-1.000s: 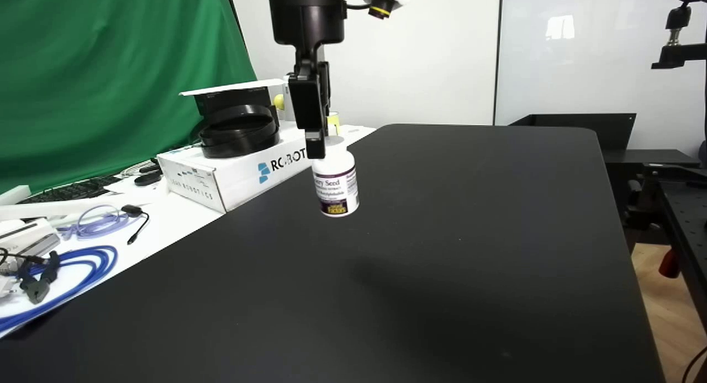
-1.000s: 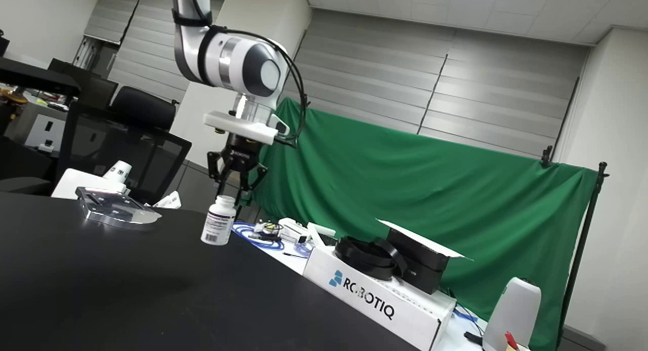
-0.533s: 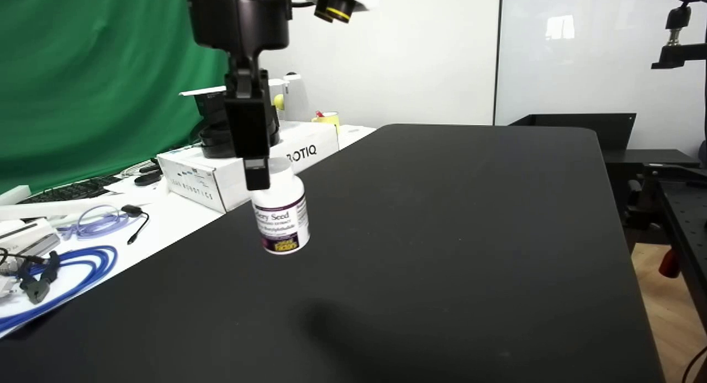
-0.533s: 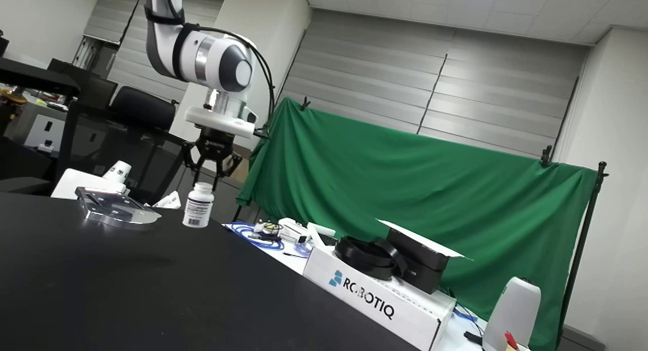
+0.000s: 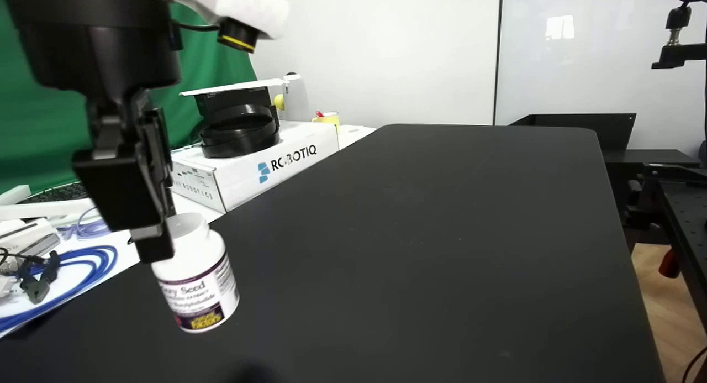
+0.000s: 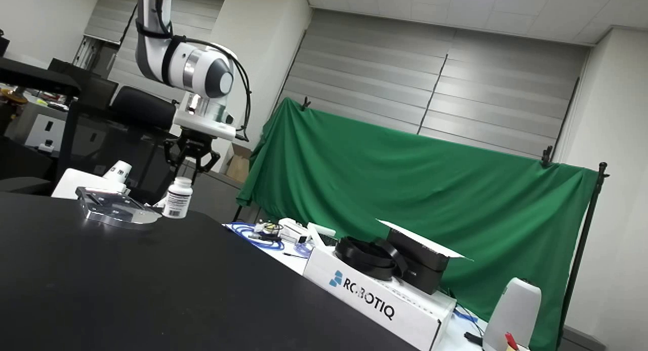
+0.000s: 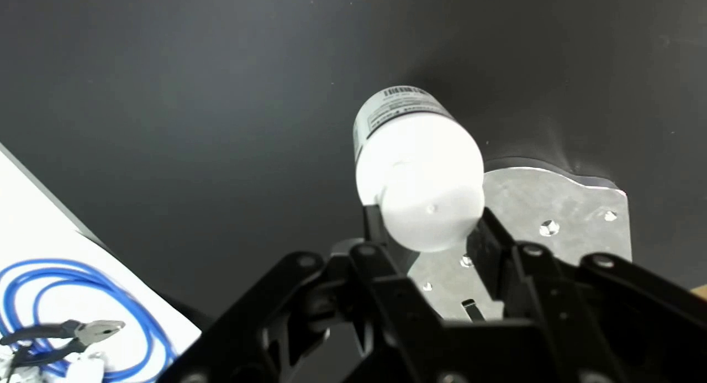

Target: Move the bottle from right to left

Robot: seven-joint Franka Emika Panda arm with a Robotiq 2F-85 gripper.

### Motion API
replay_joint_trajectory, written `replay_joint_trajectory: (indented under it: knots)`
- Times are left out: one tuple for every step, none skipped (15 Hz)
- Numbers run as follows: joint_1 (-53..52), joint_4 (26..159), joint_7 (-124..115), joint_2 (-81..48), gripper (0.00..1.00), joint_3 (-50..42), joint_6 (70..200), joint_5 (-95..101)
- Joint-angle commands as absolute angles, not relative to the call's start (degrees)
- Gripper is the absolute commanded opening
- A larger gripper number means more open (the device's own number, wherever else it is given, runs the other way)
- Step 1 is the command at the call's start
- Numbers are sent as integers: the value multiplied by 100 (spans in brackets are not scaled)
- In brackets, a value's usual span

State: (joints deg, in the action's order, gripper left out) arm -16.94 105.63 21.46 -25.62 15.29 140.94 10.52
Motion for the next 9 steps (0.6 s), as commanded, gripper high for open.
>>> replay_joint_trajectory:
  knots:
    - [-1954, 9689, 2119, -3047, 17, 1581, 13381, 1199]
    - [-2018, 9545, 2146, -3132, 17, 1590, 13281, 1206]
    - [-2071, 9414, 2170, -3211, 17, 1592, 13210, 1219]
    - [-2102, 9299, 2208, -3292, 17, 1607, 13187, 1216]
    - [-2136, 9190, 2223, -3374, 17, 1612, 13148, 1217]
    - [-2144, 9101, 2268, -3453, 17, 1639, 13126, 1181]
    - [-2162, 9012, 2299, -3535, 17, 1647, 13123, 1180]
    - [-2172, 8918, 2362, -3627, 17, 1668, 13118, 1171]
    - [-2185, 8825, 2408, -3714, 17, 1685, 13099, 1156]
